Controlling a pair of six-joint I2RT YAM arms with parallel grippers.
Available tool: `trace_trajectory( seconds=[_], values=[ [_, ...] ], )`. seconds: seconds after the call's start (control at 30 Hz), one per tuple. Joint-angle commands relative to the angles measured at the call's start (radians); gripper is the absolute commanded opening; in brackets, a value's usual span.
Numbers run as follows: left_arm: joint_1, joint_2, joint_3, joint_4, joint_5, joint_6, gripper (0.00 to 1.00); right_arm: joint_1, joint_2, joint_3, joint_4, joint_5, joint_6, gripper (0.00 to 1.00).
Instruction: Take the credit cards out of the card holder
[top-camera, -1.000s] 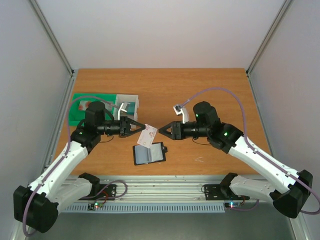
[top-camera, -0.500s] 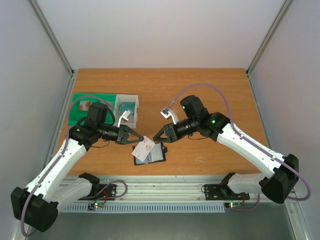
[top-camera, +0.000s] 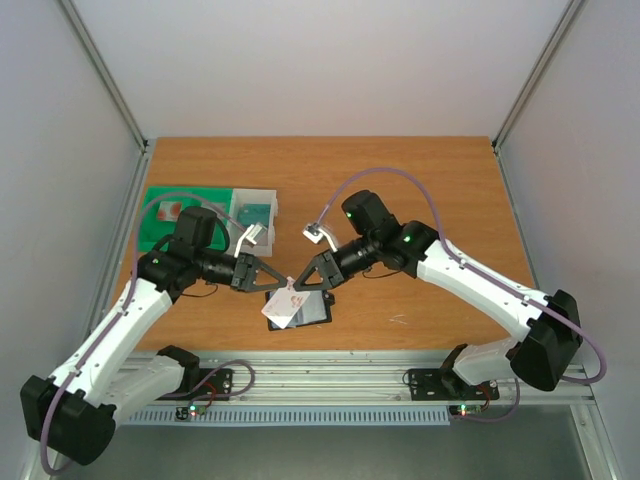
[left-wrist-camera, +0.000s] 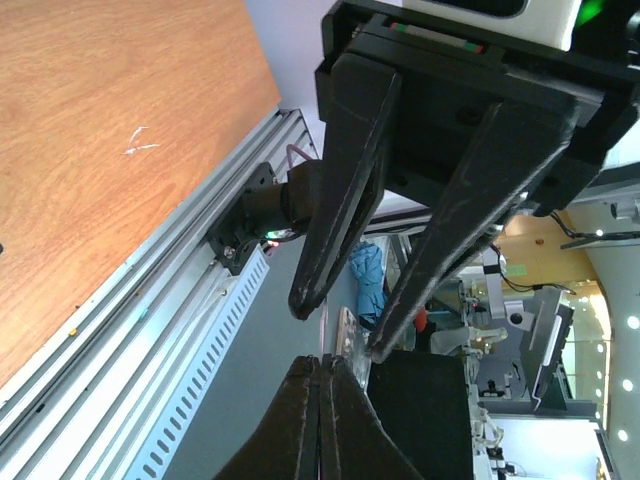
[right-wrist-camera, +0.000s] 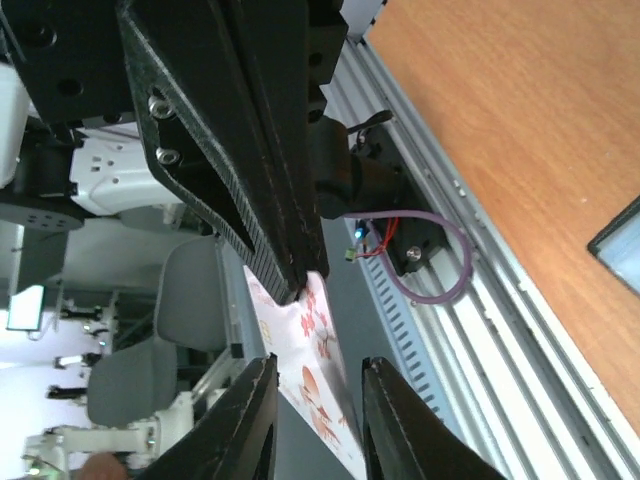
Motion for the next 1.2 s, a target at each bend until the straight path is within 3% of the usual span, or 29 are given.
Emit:
trace_trajectory(
  seconds=[0.0, 0.17, 0.23, 0.27, 0.33, 0.43, 0.5, 0.63, 0.83, 1.17],
  values=[
    [-0.006, -0.028, 0.011, 0.057, 0.042, -0.015, 0.00, 0.026, 0.013, 0.033, 0.043, -0.050, -0.008, 0.20],
    [-0.005, -0.038, 0.010, 0.060, 0.041, -0.017, 0.00, 0.029, 0.009, 0.021, 0.068, -0.054, 0.002, 0.02],
    [-0.005, -0.041, 0.013, 0.060, 0.029, -0.018, 0.02, 0.029, 0.004, 0.014, 0.081, -0.055, 0.003, 0.01],
    [-0.006, -0.043, 0.015, 0.059, 0.018, -0.018, 0.07, 0.029, -0.001, 0.007, 0.088, -0.048, 0.003, 0.01],
    [-0.005, -0.048, 0.026, 0.053, -0.022, -0.015, 0.32, 0.029, -0.017, -0.006, 0.101, -0.014, 0.045, 0.01],
    [-0.005, -0.054, 0.046, 0.052, -0.105, -0.017, 0.46, 0.029, -0.044, -0.035, 0.149, 0.029, 0.100, 0.01],
    [-0.005, -0.064, 0.052, 0.093, -0.155, -0.065, 0.60, 0.027, -0.065, -0.062, 0.209, 0.064, 0.154, 0.01],
    [-0.005, -0.133, 0.026, 0.226, -0.269, -0.228, 0.75, 0.020, -0.109, -0.122, 0.314, 0.165, 0.271, 0.01],
    [-0.005, -0.233, -0.012, 0.267, -0.474, -0.375, 0.81, 0.009, -0.202, -0.216, 0.440, 0.360, 0.428, 0.01],
    [-0.005, -0.322, -0.118, 0.423, -0.556, -0.603, 0.77, 0.009, -0.294, -0.252, 0.563, 0.609, 0.538, 0.01]
  ],
)
